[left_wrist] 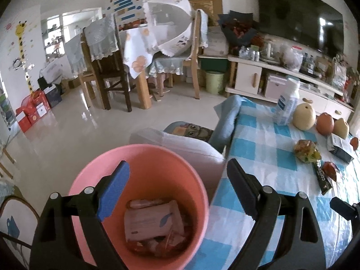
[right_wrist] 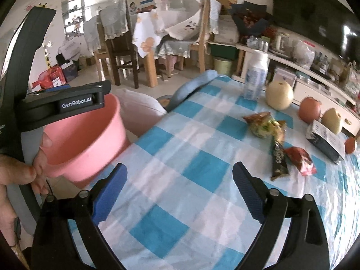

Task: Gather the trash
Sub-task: 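Open both grippers to drop the wrapper and Magicday bag into the bucket, then move both open grippers back over the table toward the remaining items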

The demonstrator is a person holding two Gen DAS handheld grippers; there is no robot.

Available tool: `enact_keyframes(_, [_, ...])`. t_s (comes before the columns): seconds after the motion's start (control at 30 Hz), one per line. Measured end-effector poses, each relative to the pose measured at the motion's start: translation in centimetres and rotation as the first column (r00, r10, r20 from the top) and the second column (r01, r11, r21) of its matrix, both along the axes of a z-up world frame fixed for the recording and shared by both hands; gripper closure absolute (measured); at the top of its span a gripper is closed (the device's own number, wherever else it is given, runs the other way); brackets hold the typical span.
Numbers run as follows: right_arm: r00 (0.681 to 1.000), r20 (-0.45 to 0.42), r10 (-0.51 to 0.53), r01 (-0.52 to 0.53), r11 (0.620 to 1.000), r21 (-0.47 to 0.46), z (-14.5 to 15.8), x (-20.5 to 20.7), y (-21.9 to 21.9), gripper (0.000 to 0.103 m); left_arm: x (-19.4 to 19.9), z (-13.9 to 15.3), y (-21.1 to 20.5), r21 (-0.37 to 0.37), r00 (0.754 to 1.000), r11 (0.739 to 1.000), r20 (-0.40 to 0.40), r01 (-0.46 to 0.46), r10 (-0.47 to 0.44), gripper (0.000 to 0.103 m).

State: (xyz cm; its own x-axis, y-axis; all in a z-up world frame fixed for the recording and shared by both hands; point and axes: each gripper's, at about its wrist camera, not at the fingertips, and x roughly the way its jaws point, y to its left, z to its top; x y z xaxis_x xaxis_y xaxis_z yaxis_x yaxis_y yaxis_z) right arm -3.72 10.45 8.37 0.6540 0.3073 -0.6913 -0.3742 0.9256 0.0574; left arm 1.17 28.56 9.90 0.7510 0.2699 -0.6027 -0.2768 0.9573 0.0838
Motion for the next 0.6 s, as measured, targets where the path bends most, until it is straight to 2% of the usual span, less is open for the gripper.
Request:
enact_keyframes(0.27, [0.998, -0.018, -0.058, 0.059, 0.997, 0.049, -0.3, 0.3, -4.0, 0.009, 1.0, -0.6, -3.3, 0.043, 0.999, 0.998, -0.02, 0.042, -0.042, 0.014])
enact_keyframes(0.6, [0.995, -0.028, -0.094, 0.095, 0.994, 0.057, -0.7, 0.4, -7.5, 0.009, 1.8, -1.2, -6.7, 0.111, 0.996, 0.99, -0.046, 0.086, -0.082, 0.014])
